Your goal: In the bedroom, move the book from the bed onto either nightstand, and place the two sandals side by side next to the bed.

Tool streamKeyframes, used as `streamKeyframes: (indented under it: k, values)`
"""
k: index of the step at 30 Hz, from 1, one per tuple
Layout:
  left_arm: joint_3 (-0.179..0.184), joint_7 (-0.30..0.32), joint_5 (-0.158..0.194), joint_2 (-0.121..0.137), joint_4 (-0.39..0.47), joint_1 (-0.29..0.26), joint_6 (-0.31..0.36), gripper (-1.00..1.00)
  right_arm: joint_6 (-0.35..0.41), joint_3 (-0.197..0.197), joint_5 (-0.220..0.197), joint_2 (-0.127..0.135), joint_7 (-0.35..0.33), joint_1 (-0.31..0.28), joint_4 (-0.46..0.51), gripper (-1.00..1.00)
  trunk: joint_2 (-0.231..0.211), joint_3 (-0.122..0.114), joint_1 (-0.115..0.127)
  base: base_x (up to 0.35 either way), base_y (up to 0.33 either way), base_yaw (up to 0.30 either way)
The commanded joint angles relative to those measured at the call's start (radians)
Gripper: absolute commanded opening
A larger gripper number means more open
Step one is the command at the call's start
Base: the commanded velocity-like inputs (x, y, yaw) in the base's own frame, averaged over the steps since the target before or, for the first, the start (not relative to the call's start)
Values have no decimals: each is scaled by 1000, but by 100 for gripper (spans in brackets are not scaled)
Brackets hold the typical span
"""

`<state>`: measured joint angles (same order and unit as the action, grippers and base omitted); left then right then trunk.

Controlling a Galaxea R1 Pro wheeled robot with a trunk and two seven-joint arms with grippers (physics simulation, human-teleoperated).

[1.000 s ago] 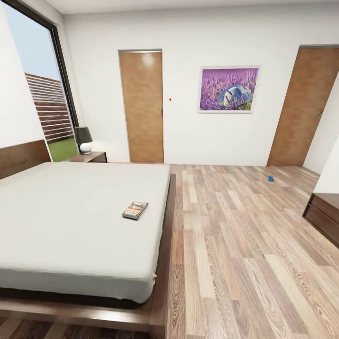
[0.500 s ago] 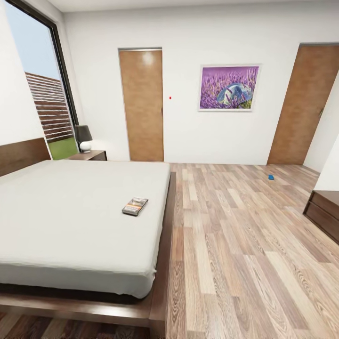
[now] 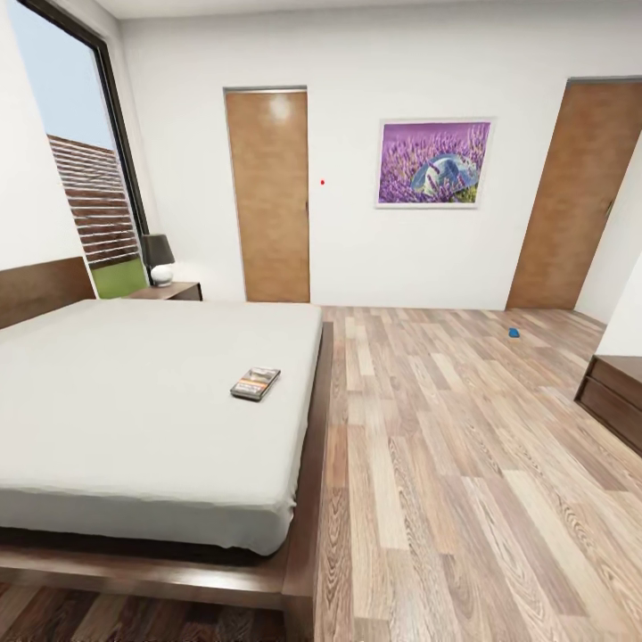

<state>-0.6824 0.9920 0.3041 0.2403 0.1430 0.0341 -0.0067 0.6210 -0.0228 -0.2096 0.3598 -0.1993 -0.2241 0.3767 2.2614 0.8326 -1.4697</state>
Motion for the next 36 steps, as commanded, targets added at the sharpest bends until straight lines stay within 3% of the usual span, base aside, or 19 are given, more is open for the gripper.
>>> streamKeyframes:
  k: [1, 7, 23, 36]
  values:
    - [4, 2, 6, 0, 1, 0, 0, 100, 5, -3, -2, 0, -2, 0, 1, 100, 8, 4, -4, 0, 0, 0]
    - [3, 2, 8, 1, 7, 0, 3, 100, -5, -3, -2, 0, -2, 0, 1, 100, 50, 23, -27, 0, 0, 0]
    - [3, 1, 57, -1, 130, -1, 120, 100, -12, -6, -3, 5, -8, 0, 1, 100, 162, 73, -88, 0, 0, 0]
    - [3, -2, 61, -13, 165, -2, 148, 100, -14, -9, -6, 7, -9, 0, 0, 100, 239, 115, -131, 0, 0, 0]
